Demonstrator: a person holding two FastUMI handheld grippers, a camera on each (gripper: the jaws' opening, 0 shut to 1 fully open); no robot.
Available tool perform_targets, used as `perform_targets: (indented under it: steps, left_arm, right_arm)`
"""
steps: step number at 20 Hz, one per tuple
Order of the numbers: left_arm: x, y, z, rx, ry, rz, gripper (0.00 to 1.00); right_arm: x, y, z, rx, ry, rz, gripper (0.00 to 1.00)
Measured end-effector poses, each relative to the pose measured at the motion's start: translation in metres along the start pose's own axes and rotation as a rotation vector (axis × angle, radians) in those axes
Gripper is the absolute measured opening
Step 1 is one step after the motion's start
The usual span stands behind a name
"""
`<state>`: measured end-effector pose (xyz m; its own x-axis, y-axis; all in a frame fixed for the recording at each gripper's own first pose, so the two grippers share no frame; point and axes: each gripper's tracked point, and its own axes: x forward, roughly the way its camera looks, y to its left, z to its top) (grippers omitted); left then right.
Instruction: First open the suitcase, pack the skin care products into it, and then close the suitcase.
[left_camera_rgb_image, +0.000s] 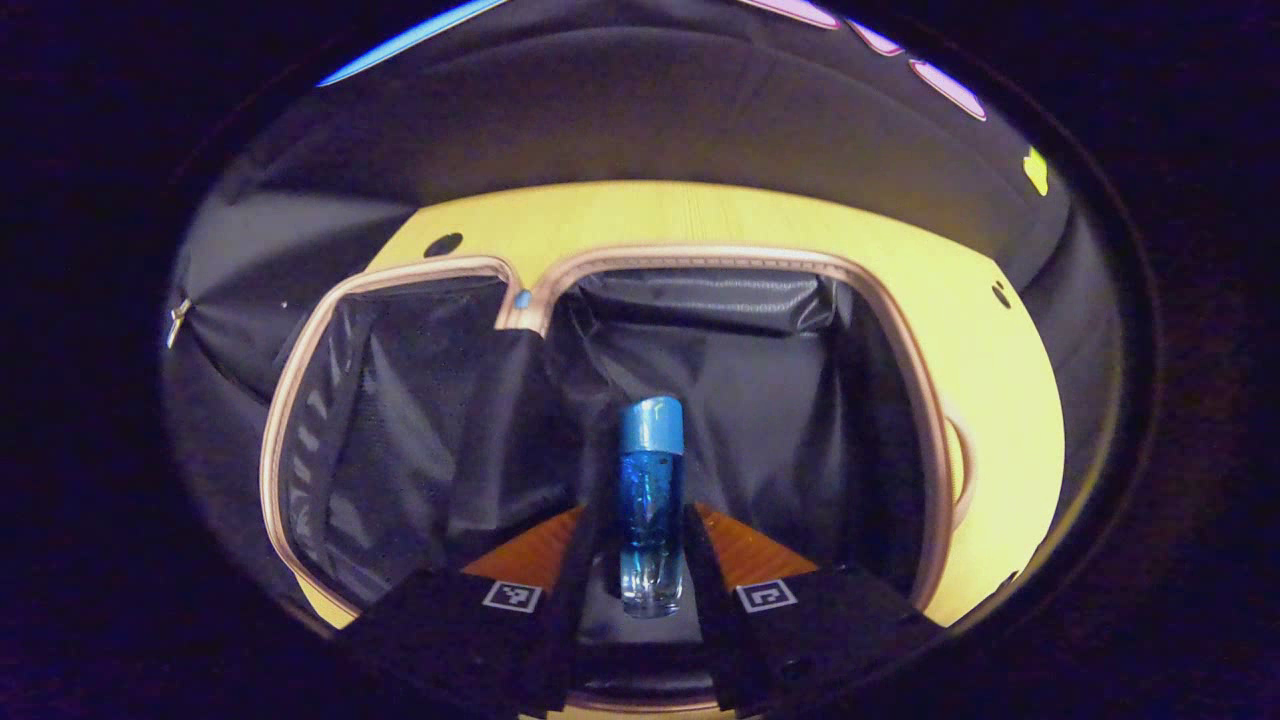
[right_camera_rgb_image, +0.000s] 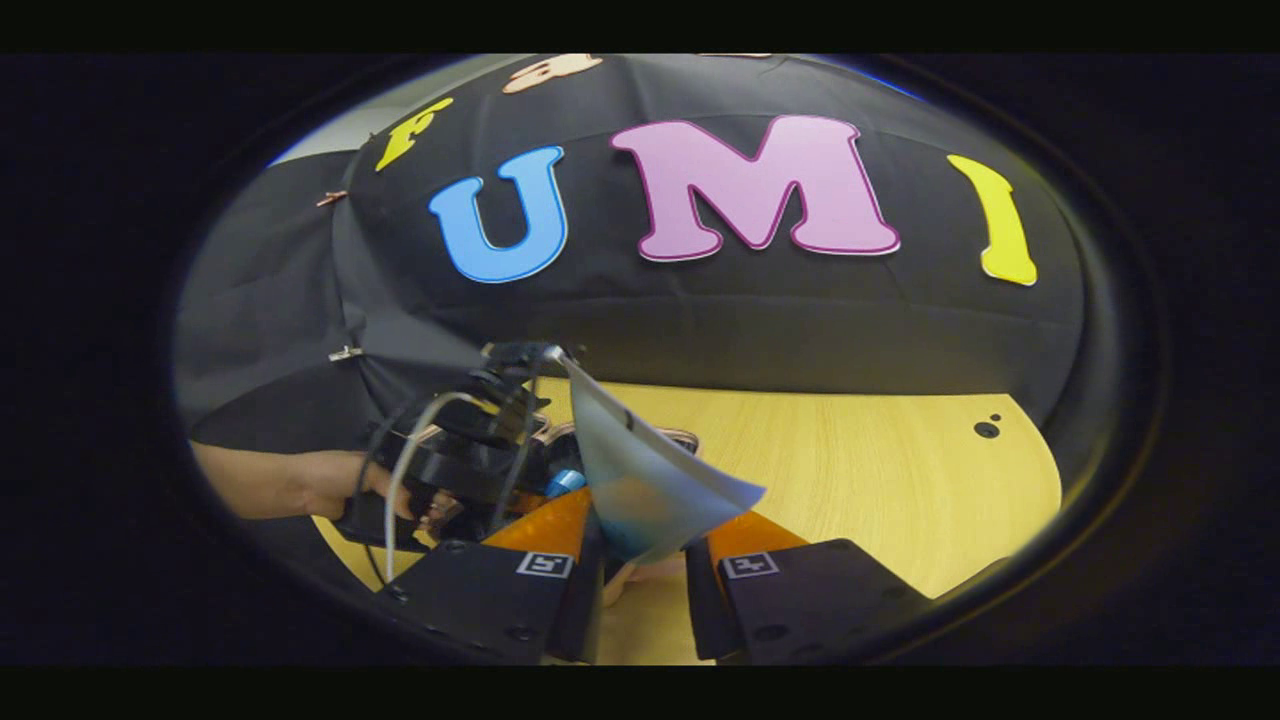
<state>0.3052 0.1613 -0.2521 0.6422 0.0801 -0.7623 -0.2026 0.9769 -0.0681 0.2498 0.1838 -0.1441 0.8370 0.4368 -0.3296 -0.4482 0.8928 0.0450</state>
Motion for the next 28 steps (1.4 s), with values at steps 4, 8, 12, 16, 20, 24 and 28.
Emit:
perform_targets:
  steps: [4, 8, 12, 16, 20, 24, 28]
  left_arm:
    - [-0.071, 0.049, 0.016, -0.039, -0.215, 0.054, 0.92]
    - [-0.115, 0.083, -0.029, -0.201, -0.286, 0.089, 0.94]
    - [-0.138, 0.094, -0.085, -0.318, -0.272, 0.049, 0.95]
    - [-0.152, 0.100, -0.117, -0.358, -0.259, 0.024, 0.95]
    - [-0.170, 0.112, -0.122, -0.335, -0.295, 0.007, 0.95]
    - [-0.176, 0.121, -0.120, -0.300, -0.305, 0.001, 0.95]
    - [-0.178, 0.122, -0.111, -0.287, -0.324, 0.001, 0.95]
  right_arm:
    - [0.020, 0.018, -0.004, 0.007, 0.054, -0.006, 0.39]
    - [0.068, 0.052, -0.032, 0.026, 0.183, -0.025, 0.39]
    - [0.114, 0.065, -0.080, 0.023, 0.357, -0.085, 0.39]
    - [0.132, 0.067, -0.111, 0.109, 0.452, -0.165, 0.39]
    - [0.139, 0.060, -0.142, 0.165, 0.548, -0.245, 0.39]
    - [0.139, 0.062, -0.164, 0.194, 0.644, -0.269, 0.39]
    - [0.141, 0.056, -0.168, 0.198, 0.649, -0.300, 0.51]
